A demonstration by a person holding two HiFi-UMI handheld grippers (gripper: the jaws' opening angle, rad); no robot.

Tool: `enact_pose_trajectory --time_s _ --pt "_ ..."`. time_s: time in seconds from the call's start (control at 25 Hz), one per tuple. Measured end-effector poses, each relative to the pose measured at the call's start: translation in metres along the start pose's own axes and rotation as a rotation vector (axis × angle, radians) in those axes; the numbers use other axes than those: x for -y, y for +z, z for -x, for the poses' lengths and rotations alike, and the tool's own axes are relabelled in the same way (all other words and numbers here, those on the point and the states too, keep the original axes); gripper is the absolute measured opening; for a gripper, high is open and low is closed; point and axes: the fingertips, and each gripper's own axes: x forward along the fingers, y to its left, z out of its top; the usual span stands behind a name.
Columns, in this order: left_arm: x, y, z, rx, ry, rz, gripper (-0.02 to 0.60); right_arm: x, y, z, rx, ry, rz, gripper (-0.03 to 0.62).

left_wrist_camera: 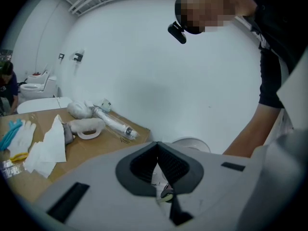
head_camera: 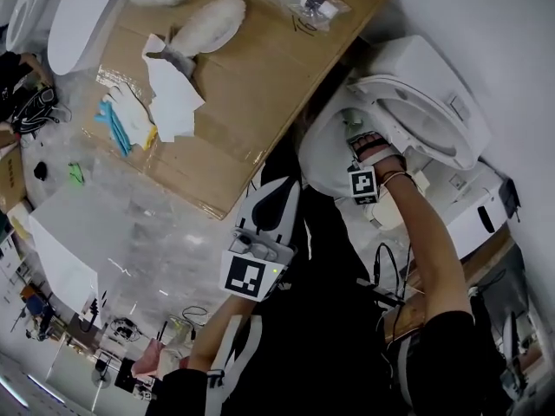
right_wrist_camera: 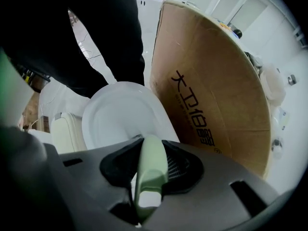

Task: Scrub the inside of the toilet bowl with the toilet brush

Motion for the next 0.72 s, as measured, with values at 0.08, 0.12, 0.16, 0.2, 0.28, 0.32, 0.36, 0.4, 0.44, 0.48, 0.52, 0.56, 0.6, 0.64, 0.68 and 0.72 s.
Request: enact_pose_trajectory --time_s 0.08,0.12,0.16,0.2,0.28,0.32,0.36,0.4,0.44,0.48,0.52,0.56,0.6,0.64,0.68,0.72 --pt "-0.002 0.001 0.000 0.006 0.003 -0.004 0.008 0.002 0.001 -0.001 0.011 -0.001 -0.066 0.121" --pt "-0.001 0.001 0.000 0.008 0.001 -0.012 0.008 -0.001 0.004 -0.002 0.028 -0.001 -0.127 0.121" --pt "0.002 0.002 0.000 0.007 -0.003 -0.026 0.008 -0.005 0.005 -0.003 0.041 0.004 -0.206 0.121" --pt "0.005 0.003 0.000 0.004 -0.009 -0.045 0.008 -0.009 0.004 -0.002 0.047 0.013 -0.303 0.121" --pt "0.013 0.005 -0.001 -0.001 -0.025 -0.082 0.008 -0.015 -0.003 0.005 0.060 0.035 -0.559 0.121" --pt "0.017 0.007 -0.001 -0.003 -0.036 -0.094 0.008 -0.018 -0.009 0.010 0.073 0.044 -0.711 0.121" --pt "0.022 0.008 -0.002 -0.005 -0.048 -0.104 0.008 -0.022 -0.014 0.018 0.089 0.047 -0.865 0.121" --pt "0.027 0.010 -0.003 -0.007 -0.061 -0.113 0.008 -0.026 -0.021 0.028 0.107 0.042 -1.008 0.121" --pt "0.033 0.012 -0.004 -0.009 -0.075 -0.124 0.008 -0.031 -0.028 0.040 0.123 0.030 -1.133 0.121" --pt "0.039 0.014 -0.005 -0.011 -0.088 -0.135 0.008 -0.037 -0.034 0.053 0.136 0.013 -1.240 0.121" --pt "0.046 0.017 -0.005 -0.013 -0.099 -0.147 0.008 -0.043 -0.041 0.067 0.146 -0.004 -1.333 0.121" --pt "0.052 0.020 -0.006 -0.012 -0.109 -0.157 0.008 -0.051 -0.047 0.081 0.154 -0.021 -1.413 0.121" --pt "0.060 0.023 -0.006 -0.010 -0.118 -0.166 0.008 -0.059 -0.053 0.096 0.162 -0.038 -1.485 0.121" --pt "0.067 0.027 -0.006 -0.007 -0.127 -0.173 0.008 -0.067 -0.058 0.112 0.170 -0.055 -1.549 0.121" --pt "0.075 0.030 -0.006 -0.004 -0.136 -0.180 0.008 -0.076 -0.062 0.128 0.177 -0.070 -1.606 0.121" --pt "0.083 0.035 -0.005 0.002 -0.146 -0.187 0.008 -0.084 -0.066 0.143 0.185 -0.086 -1.658 0.121"
